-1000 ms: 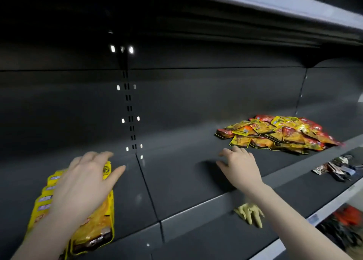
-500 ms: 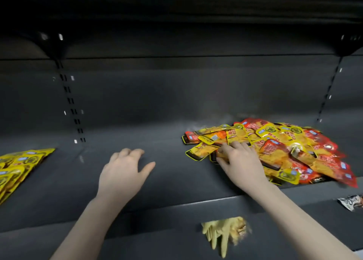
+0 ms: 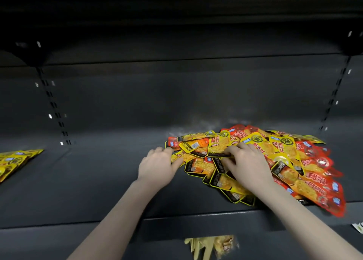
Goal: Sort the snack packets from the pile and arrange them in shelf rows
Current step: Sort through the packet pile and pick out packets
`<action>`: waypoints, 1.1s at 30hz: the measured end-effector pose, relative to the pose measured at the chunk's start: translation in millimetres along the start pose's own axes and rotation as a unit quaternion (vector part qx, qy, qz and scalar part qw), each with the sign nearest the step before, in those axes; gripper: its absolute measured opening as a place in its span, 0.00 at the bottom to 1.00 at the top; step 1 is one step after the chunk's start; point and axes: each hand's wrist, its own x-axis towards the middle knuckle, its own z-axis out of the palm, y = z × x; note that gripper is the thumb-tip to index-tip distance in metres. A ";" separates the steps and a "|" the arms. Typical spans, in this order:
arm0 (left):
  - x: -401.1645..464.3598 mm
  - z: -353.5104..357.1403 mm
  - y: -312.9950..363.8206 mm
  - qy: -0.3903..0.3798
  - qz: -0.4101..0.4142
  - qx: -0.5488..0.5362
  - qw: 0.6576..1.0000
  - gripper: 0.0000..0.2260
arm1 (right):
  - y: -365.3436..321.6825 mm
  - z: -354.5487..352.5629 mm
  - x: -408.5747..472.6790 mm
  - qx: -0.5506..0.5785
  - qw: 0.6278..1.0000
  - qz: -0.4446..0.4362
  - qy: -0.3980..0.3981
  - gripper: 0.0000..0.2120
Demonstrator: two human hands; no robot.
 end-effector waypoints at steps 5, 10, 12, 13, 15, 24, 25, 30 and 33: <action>31.0 21.9 6.1 -0.069 -0.008 -0.011 0.998 0.22 | 6.7 0.4 10.7 0.007 1.000 0.004 0.009 0.11; 42.6 26.3 8.2 -0.077 -0.019 -0.024 0.997 0.25 | 4.9 4.4 17.2 -0.010 1.000 0.009 -0.016 0.13; 44.5 23.7 3.9 -0.101 -0.048 -0.111 0.988 0.23 | 3.5 5.6 17.6 -0.012 1.000 0.011 -0.024 0.13; 44.0 21.4 0.3 -0.121 -0.058 -0.163 0.978 0.20 | 2.5 5.7 17.9 -0.011 0.999 0.011 -0.028 0.13; 42.4 16.6 -12.1 -0.140 -0.059 -0.209 0.966 0.12 | 0.6 5.0 19.6 -0.013 0.999 0.010 -0.035 0.14; 32.3 4.2 -34.2 -0.125 -0.084 -0.194 0.969 0.13 | -19.4 -1.8 25.3 -0.050 0.997 0.012 -0.057 0.17; 32.5 5.7 -27.9 -0.124 -0.082 -0.178 0.973 0.18 | -21.0 -2.6 24.4 -0.053 0.997 0.013 -0.057 0.17; 30.4 13.9 -6.2 -0.130 -0.076 -0.118 0.981 0.22 | -23.5 -3.8 18.0 -0.058 0.996 0.026 -0.063 0.18; 32.3 14.9 -8.1 -0.151 -0.070 -0.157 0.973 0.16 | -23.9 -2.5 13.2 -0.059 0.995 0.032 -0.068 0.18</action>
